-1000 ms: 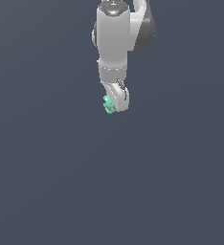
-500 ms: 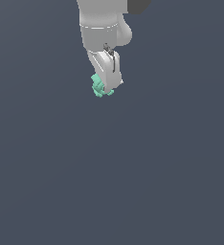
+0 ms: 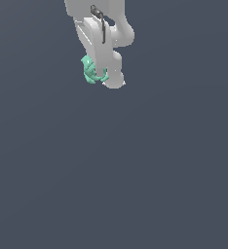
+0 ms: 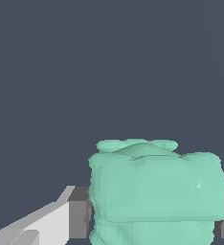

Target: Pick up the object and move it to a goal position.

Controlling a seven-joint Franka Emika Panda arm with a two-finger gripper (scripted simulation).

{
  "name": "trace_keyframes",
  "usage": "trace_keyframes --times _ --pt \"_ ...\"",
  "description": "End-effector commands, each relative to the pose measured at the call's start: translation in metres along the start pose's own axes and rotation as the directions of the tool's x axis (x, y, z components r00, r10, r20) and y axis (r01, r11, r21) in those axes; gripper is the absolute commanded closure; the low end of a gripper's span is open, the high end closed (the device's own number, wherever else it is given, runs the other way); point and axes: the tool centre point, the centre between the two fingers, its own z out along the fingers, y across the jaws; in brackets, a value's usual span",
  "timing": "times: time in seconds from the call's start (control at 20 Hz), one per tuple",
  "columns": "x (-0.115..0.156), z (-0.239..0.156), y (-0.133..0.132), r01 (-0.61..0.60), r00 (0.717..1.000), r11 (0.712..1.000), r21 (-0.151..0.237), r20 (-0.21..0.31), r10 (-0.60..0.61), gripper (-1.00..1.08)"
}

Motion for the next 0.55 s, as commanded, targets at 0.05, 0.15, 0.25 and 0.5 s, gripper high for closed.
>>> trace_keyframes --times 0.05,0.15,0.25,0.5 --pt "0.005 -0.012 -0.001 0.001 1.0 1.0 -0.001 0.0 -0.001 1.08" --pt "0.007 -0.017 -0.002 0.001 1.0 1.0 -0.001 0.0 -0.001 1.08" --pt "0.008 -0.02 -0.002 0.001 1.0 1.0 -0.001 0.0 -0.001 1.08" --pt "0.008 -0.021 -0.003 0.001 1.0 1.0 -0.001 0.0 -0.001 1.08"
